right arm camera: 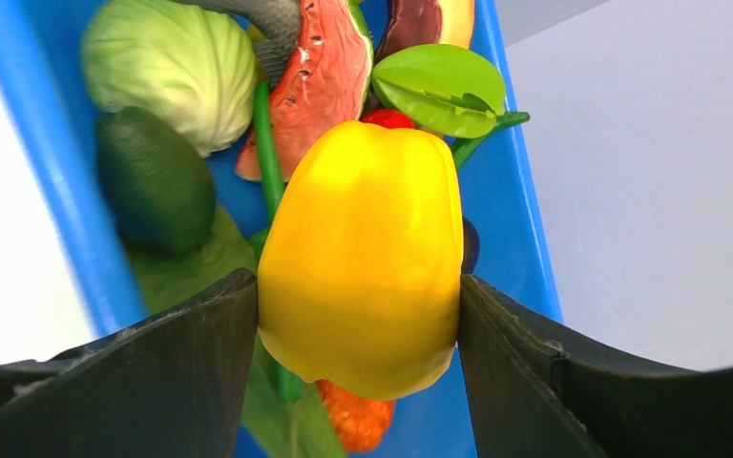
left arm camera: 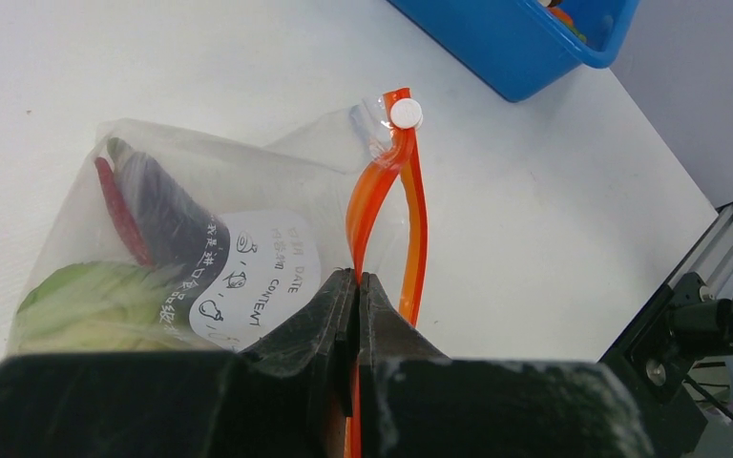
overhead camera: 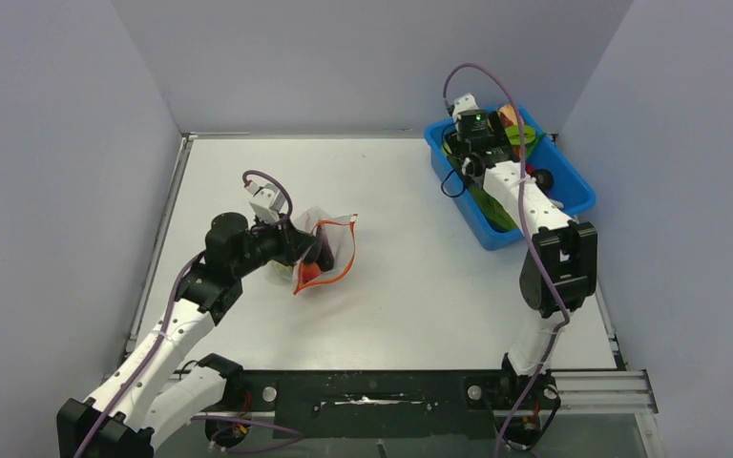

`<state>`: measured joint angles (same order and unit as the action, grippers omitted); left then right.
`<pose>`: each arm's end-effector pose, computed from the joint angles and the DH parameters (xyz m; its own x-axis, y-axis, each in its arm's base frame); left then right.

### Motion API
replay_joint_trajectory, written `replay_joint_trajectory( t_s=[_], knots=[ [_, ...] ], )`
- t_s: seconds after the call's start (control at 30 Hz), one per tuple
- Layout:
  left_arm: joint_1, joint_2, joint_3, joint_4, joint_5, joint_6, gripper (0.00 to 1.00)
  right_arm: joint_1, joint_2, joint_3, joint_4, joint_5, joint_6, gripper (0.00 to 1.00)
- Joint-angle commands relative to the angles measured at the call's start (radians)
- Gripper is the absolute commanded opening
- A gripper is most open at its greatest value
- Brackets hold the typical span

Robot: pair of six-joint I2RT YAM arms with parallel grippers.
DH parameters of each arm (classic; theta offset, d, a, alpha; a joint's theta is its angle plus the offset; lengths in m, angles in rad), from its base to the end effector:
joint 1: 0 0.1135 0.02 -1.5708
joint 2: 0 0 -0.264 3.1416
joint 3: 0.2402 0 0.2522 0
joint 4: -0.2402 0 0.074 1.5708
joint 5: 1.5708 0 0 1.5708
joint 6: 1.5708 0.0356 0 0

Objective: Place the food in the zip-top bag and seal the zipper
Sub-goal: Pick up the fake vegetable from the bin, then place the fake vegetable in the zipper food storage bag.

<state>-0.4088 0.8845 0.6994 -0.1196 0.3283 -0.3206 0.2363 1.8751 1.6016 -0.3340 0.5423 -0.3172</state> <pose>0.1856 -0.0929 0.2993 -0.4688 -0.1220 -0.8749 0.5382 0.7459 -0.3924 0.4291 0.0844 0.2973 -0.5932 -0.4176 -0.6882 0.0278 0.8438 -0.5360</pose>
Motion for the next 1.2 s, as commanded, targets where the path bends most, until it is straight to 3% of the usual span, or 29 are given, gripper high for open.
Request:
replay_joint_trajectory(
  t_s=[0.0,0.37,0.73,1.17],
  knots=[
    [0.008,-0.024,0.006,0.034,-0.02,0.015,0.0,0.065,-0.135,-0.026,-0.094,0.001,0.133,0.57],
    [0.016,-0.003,0.009,0.035,-0.028,-0.007,0.0,0.184,-0.396,-0.208,-0.164,-0.261,0.372,0.57],
    [0.017,0.026,0.008,0.106,0.009,-0.111,0.0,0.22,-0.669,-0.455,0.058,-0.712,0.609,0.53],
    [0.018,0.047,0.03,0.133,0.017,-0.192,0.0,0.309,-0.717,-0.592,0.324,-0.953,0.882,0.52]
  ],
)
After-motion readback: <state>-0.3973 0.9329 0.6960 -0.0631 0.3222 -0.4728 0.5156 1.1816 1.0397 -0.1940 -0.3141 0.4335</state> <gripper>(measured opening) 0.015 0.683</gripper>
